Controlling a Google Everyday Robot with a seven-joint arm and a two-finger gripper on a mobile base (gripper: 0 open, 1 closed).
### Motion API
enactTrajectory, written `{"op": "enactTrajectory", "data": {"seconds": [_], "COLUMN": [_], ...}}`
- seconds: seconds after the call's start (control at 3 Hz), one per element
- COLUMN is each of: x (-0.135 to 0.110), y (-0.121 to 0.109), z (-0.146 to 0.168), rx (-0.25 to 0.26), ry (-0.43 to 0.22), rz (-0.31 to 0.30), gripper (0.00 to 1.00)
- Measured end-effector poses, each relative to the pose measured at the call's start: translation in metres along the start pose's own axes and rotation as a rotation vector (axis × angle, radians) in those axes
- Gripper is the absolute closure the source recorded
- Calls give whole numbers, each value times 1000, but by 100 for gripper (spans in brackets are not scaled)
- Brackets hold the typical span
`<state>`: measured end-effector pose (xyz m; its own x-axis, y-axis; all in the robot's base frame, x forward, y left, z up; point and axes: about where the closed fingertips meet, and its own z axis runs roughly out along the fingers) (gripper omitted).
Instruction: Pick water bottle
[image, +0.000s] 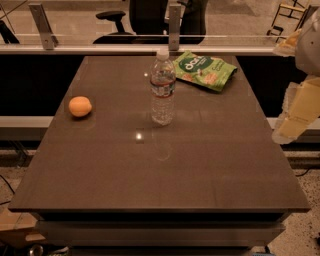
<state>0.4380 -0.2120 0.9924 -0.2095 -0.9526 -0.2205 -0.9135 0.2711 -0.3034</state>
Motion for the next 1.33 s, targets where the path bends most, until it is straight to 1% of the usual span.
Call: {"op": "enactTrajectory", "data": {"seconds": [0.67,1.0,1.33], "x": [-5,-14,-21], "y": [-2,-7,-11], "z": [-1,-3,-1], "rx": [7,25,33], "ry": [-7,-30,-78], "rz": [-10,-20,0], "gripper": [0,0,0]}}
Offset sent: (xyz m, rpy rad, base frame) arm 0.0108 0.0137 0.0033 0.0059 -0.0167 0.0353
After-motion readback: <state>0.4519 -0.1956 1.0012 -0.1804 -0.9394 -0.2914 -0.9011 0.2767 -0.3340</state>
